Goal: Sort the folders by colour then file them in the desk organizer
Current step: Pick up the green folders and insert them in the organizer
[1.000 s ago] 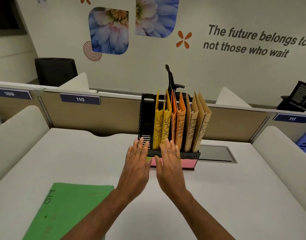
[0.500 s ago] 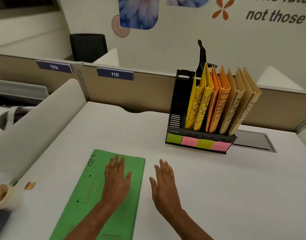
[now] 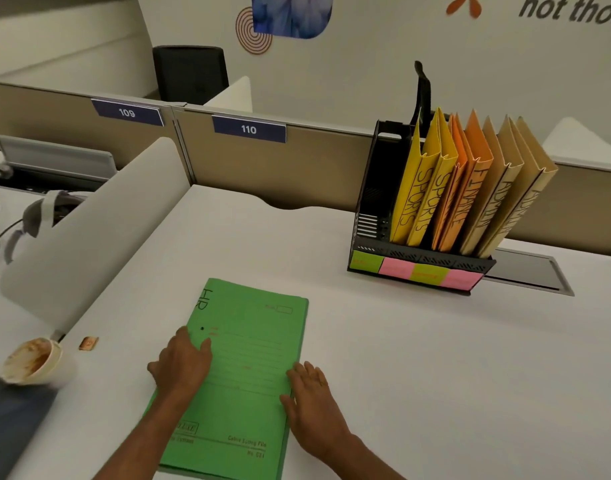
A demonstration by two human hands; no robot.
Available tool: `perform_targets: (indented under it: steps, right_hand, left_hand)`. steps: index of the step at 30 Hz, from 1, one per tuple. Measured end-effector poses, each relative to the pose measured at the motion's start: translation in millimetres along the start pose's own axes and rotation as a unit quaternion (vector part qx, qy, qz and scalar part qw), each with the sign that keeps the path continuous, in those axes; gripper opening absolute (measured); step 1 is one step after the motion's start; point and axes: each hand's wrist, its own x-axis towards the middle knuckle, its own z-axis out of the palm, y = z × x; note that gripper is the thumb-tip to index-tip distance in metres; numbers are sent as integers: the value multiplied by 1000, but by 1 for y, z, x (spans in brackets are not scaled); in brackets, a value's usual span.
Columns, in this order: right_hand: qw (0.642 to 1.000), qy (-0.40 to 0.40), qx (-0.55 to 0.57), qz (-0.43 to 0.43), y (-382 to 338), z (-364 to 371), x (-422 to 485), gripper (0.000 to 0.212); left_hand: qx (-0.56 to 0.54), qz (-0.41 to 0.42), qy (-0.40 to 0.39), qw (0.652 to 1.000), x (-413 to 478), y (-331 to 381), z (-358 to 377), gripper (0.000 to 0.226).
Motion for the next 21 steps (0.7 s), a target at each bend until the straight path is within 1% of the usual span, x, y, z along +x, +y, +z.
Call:
perform_targets:
  steps: [7, 16, 19, 21]
  right_hand:
    - [1000, -19, -1, 6, 3, 2, -4, 56]
    - [999, -45, 5, 19, 2, 3, -5, 58]
    - [999, -49, 3, 18, 2, 4, -5, 58]
    - [998, -52, 10, 20, 2, 4, -5, 60]
  left_hand:
    - [-89, 2, 14, 996, -1, -5, -8, 46]
    - [-143, 36, 18, 989, -9, -10, -14, 42]
    - [-169, 30, 35, 985, -8, -12, -19, 42]
    - [-194, 9, 23, 981, -5, -12, -25, 40]
